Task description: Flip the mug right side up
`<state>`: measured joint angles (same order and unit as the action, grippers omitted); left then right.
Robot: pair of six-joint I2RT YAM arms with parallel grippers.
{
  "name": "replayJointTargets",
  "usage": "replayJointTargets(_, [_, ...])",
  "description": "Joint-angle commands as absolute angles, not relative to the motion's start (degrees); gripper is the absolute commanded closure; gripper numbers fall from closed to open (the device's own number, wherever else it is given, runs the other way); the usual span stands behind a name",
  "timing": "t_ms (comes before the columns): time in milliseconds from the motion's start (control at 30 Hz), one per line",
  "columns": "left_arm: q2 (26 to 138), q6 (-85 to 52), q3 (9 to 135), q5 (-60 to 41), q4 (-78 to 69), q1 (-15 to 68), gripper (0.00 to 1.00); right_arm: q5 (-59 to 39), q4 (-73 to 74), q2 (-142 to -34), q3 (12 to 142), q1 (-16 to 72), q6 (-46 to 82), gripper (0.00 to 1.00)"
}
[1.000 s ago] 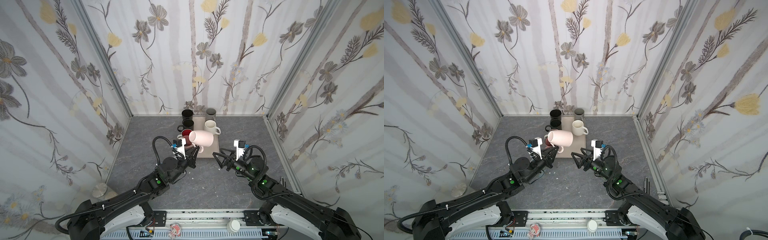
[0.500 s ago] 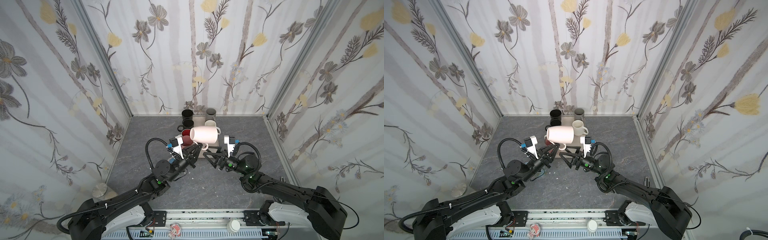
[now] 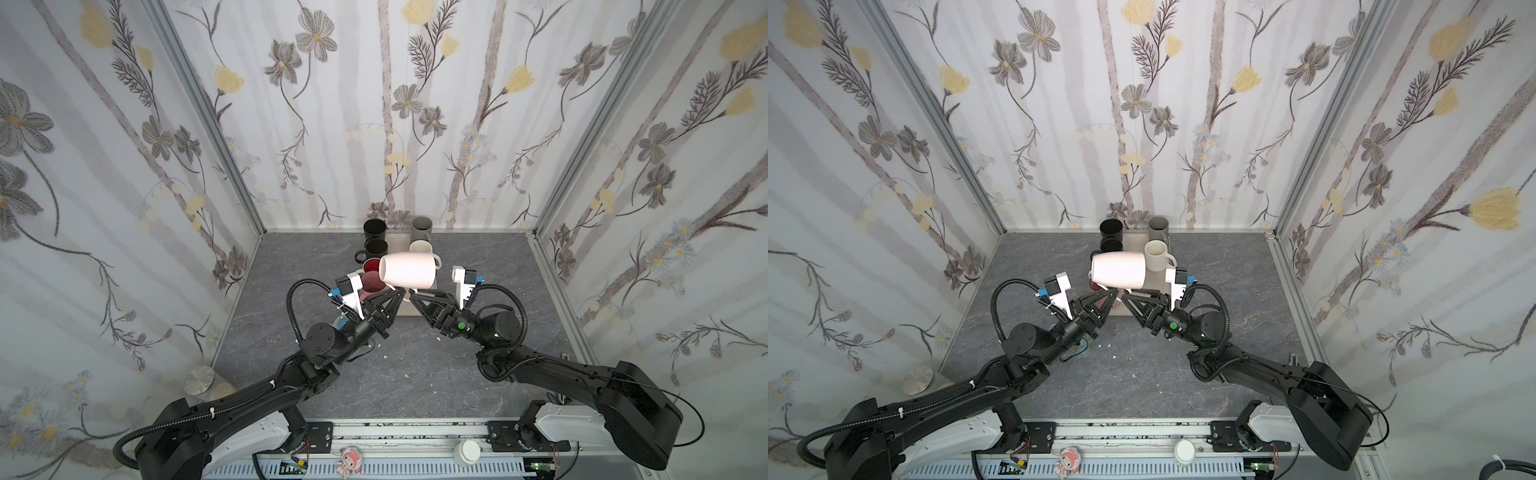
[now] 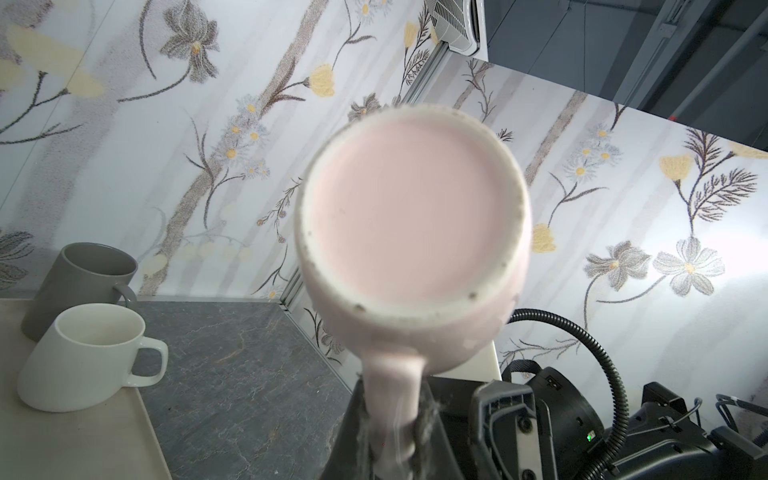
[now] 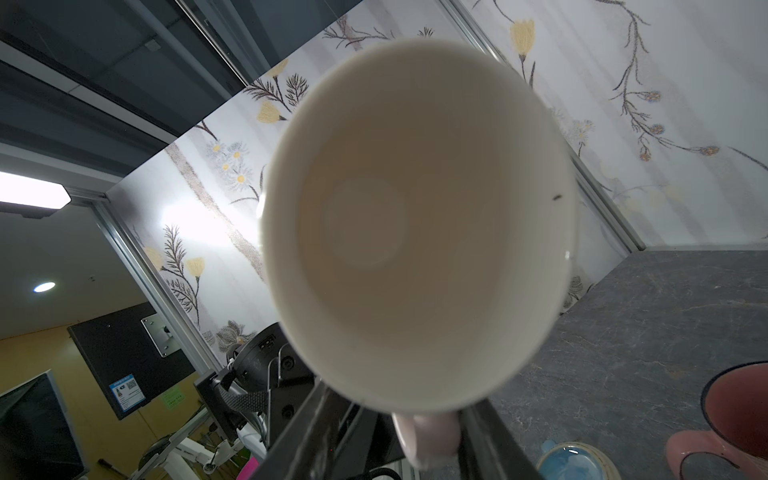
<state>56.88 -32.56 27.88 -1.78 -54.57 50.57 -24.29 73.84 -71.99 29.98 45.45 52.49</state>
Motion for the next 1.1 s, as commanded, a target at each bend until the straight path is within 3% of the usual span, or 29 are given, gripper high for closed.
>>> replayJointTargets(0, [57.6,-33.8,28.7,-3.1,-61.0,50.5,1.0,-25.3,77.6,-72.2,30.7,45.5,53.6,0.62])
replayJointTargets(167, [58.4,-34.4,29.2,-3.1,-61.0,50.5,1.0,-25.2,76.5,-72.4,31.2,45.5,53.5,0.8])
replayJointTargets(267, [58.7,-35.0,30.1,-3.2,-59.2,50.5,1.0,-24.8,74.2,-71.9,31.8,45.5,52.9,1.0])
replayJointTargets(333, [58.5,-35.5,30.5,-2.7,-57.5,50.5,1.0,-23.2,69.6,-70.5,32.0,45.5,51.4,1.0])
replayJointTargets(467, [56.4,-36.2,29.4,0.4,-54.5,50.5,0.38,-19.4,57.9,-67.3,32.9,44.7,47.6,1.0])
replayJointTargets(633, [52.5,-35.2,28.7,3.4,-48.7,50.5,0.01,-16.8,41.0,-63.5,36.0,42.6,40.6,1.0])
replayJointTargets(867, [45.4,-31.7,28.4,8.5,-37.5,50.5,0.0,-8.4,5.9,-66.5,50.7,41.5,20.2,1.0])
replayJointTargets(1067, [38.3,-30.1,26.0,13.1,-32.1,50.5,0.0,1.9,-9.9,-76.2,60.0,39.7,13.4,1.0])
